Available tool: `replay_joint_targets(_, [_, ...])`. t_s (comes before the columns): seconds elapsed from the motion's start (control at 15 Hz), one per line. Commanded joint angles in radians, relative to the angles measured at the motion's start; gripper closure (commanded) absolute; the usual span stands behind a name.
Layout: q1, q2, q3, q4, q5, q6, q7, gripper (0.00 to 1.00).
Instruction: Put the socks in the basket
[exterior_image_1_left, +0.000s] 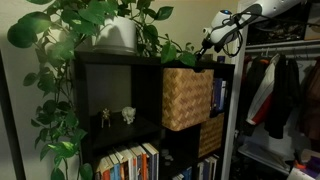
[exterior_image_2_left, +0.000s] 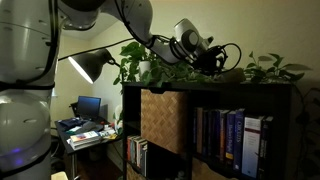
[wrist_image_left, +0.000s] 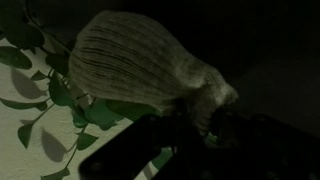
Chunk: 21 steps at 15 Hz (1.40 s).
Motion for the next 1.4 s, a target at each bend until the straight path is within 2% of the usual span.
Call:
replay_joint_targets(0.0, [-0.012,0.015,0.000,0.005,-0.057,0.015,0.042,0.94])
replay_joint_targets(0.13, [0.009,0.002,-0.021,-0.003,-0.087,0.005,0.087,0.97])
replay_joint_targets(0.33, [0.021,-0.035,-0.025,-0.015,-0.148,-0.023,0.177,0.94])
replay_joint_targets(0.6, [0.030,-0.114,-0.002,-0.046,-0.168,-0.069,0.225,0.94])
replay_joint_targets(0.87, [0.030,-0.204,0.043,-0.078,-0.130,-0.128,0.204,0.94])
replay_joint_targets(1.33, [0.054,-0.352,0.105,-0.152,0.037,-0.264,0.140,0.94])
